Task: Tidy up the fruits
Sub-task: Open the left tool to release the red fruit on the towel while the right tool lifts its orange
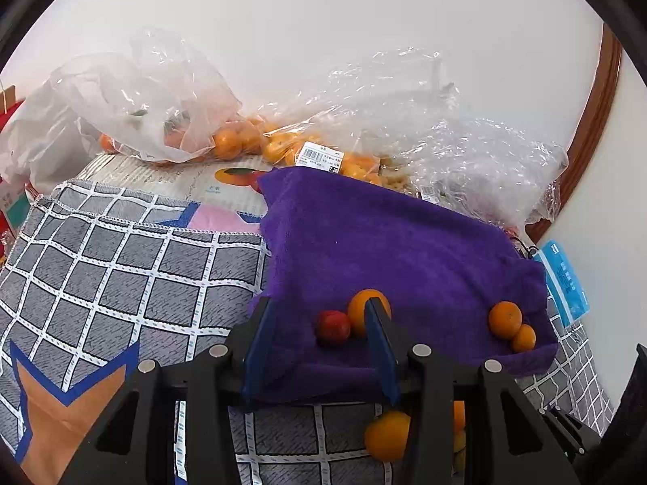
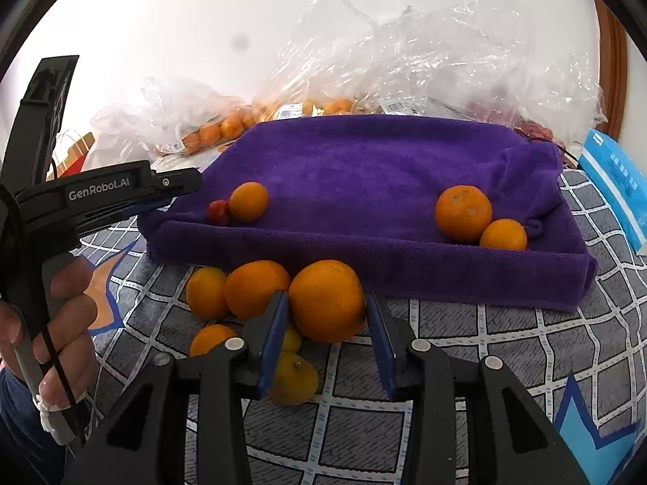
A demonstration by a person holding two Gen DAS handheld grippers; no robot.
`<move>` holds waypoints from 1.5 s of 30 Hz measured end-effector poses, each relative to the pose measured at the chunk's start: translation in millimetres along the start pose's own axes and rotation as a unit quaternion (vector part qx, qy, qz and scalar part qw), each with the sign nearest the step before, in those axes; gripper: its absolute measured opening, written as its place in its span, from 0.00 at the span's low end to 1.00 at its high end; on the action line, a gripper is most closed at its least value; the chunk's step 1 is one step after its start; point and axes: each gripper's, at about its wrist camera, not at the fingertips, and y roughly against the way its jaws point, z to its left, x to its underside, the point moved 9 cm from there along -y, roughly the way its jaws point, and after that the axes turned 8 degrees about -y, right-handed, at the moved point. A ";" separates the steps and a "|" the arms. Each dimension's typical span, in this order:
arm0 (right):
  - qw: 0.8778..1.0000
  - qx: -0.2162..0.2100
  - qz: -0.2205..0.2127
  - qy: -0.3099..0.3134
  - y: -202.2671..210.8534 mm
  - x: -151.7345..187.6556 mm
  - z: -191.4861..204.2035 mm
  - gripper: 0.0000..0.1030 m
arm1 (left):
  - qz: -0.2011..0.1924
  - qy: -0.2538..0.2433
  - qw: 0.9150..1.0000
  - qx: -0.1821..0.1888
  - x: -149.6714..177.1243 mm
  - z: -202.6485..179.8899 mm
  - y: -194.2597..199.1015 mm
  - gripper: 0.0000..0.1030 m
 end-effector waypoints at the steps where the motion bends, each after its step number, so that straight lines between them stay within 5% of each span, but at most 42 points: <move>1: 1.000 0.004 -0.002 0.000 0.9 -0.3 -0.7 0.37 | -0.001 -0.001 1.000 -0.001 -0.1 -0.1 -0.3 0.43; 18: 0.997 0.048 -0.022 -0.048 33.7 8.1 -47.5 0.36 | -0.004 -0.011 1.000 -0.010 1.6 -4.6 -2.1 0.45; 39: 0.998 0.049 0.038 -0.027 -4.1 14.9 -33.6 0.43 | -0.004 -0.013 1.000 -0.022 2.4 -5.6 -3.4 0.46; 45: 0.996 0.078 0.017 -0.043 2.7 10.7 -44.8 0.40 | -0.006 -0.014 1.000 -0.025 3.4 -6.3 -3.0 0.46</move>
